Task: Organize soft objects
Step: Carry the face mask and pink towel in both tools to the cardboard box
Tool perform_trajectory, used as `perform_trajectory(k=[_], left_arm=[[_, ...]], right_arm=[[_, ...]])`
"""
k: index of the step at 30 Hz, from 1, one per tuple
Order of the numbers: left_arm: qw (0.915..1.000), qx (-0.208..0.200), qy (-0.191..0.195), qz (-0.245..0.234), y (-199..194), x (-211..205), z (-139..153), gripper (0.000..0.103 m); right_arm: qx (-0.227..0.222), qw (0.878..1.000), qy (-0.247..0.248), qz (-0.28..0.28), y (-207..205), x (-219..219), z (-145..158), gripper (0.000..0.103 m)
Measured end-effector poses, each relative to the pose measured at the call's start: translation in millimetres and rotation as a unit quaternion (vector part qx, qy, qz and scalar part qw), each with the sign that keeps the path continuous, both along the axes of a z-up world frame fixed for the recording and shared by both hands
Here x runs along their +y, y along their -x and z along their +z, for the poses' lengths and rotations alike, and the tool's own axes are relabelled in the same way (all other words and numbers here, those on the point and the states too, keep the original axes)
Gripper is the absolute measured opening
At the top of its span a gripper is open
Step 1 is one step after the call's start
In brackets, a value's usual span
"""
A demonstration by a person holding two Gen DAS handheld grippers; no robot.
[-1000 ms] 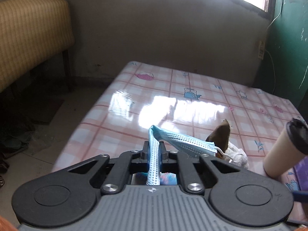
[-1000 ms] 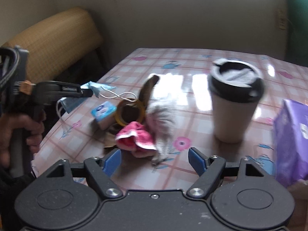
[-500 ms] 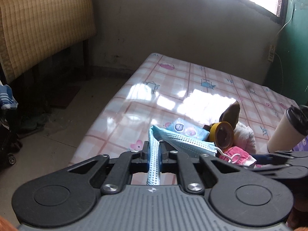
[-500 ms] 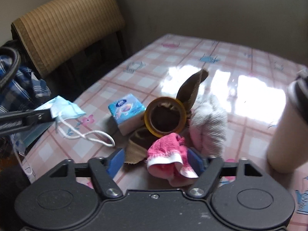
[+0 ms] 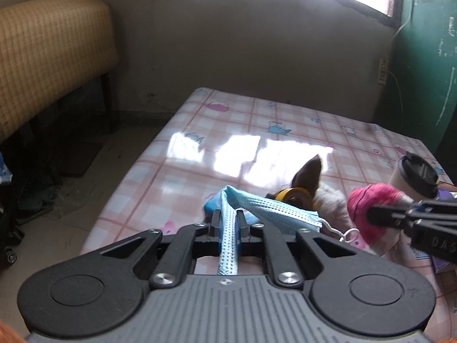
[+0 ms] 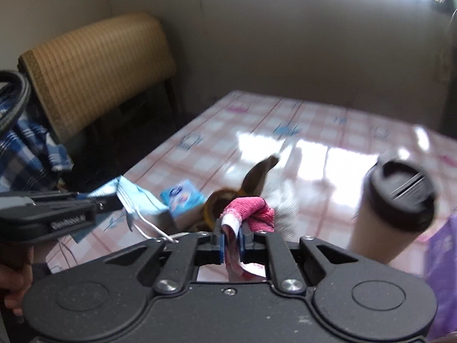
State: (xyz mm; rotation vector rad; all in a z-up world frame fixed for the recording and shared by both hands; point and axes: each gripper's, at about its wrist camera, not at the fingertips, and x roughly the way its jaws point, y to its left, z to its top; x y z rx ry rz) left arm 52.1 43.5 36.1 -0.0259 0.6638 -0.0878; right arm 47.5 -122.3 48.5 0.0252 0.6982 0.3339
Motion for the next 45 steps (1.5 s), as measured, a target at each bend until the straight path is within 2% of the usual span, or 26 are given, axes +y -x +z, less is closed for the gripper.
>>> perform_trajectory(k=[7,16,45], left_arm=[[0.9998,-0.006,-0.002,-0.02,-5,-21,12,0.012],[0.9997,-0.005,-0.004,-0.025,-12,-35,18,0.012],[0.9987,-0.007,-0.001,-0.051,-17,-64,27,0.012]], right_arm=[[-0.029,0.999,0.004,-0.033,4,-14,24,0.012],[-0.042,0.998,0.002,-0.052,12,-29,41,0.012],[-0.049,0.994,-0.013,-0.092,20,-59,50,0.012]])
